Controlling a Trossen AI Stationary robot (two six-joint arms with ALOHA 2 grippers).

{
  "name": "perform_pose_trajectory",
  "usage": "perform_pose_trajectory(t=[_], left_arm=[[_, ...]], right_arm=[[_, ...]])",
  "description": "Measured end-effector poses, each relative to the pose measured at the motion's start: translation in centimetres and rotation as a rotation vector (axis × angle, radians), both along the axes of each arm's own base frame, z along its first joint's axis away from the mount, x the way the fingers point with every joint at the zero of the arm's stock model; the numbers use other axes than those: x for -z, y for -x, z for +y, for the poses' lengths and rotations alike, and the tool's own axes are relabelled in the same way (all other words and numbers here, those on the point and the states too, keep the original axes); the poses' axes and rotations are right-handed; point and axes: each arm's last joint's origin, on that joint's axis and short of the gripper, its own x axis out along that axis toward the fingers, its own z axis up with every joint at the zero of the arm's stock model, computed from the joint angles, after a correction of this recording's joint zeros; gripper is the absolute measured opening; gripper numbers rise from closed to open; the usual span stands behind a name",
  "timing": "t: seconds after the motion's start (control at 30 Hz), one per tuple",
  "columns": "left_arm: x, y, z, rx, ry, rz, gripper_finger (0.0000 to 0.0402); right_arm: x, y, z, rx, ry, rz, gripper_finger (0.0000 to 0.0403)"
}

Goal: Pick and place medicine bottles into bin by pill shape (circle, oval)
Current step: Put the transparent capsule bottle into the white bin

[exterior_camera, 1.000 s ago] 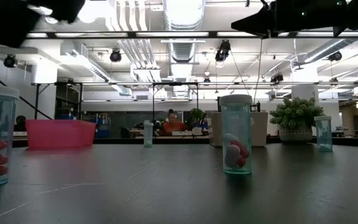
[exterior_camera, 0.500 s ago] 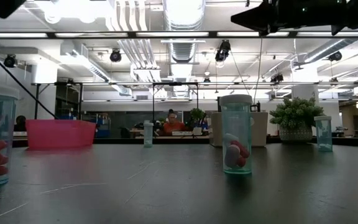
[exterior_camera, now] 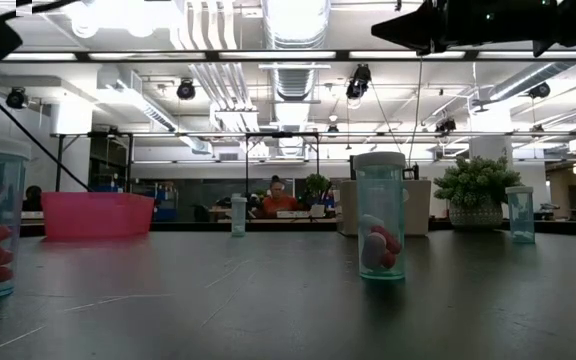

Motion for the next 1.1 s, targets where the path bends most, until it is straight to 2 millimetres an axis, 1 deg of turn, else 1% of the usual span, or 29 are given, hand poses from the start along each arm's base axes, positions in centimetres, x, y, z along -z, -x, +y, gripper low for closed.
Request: perform_pose_trajectory(t=[0.17,0.33,0.6,0.73,0.93,0.97,1.1], left_arm=[[1.9,0.2,0.2,0.002,0.001,-0.002,0.0244],[3.7,0.9,0.7,0.000,-0.031,0.036,0.0244],[4.9,1.0,0.8,0.006,-0.019,0.014,0.0239],[5.0,0.8,0.7,0.017,-0.001,-0.014,0.0208],[5.0,0.8,0.7,0.023,-0.003,-0.014,0.0124],[5.0,0.8,0.7,0.023,-0.003,-0.014,0.0117],[5.0,0.7,0.9,0.016,-0.005,-0.010,0.0116]], right_arm=[[0.0,0.0,0.0,0.000,0.001,0.000,0.0012],[0.0,0.0,0.0,0.000,0.000,0.000,0.0012],[0.0,0.0,0.0,0.000,0.001,-0.001,0.0012],[0.0,0.0,0.0,0.000,0.002,-0.001,0.0012],[0.0,0.0,0.0,0.000,-0.001,-0.001,0.0012],[0.0,0.0,0.0,0.000,-0.003,-0.001,0.0012],[0.0,0.0,0.0,0.000,-0.007,-0.001,0.0012]])
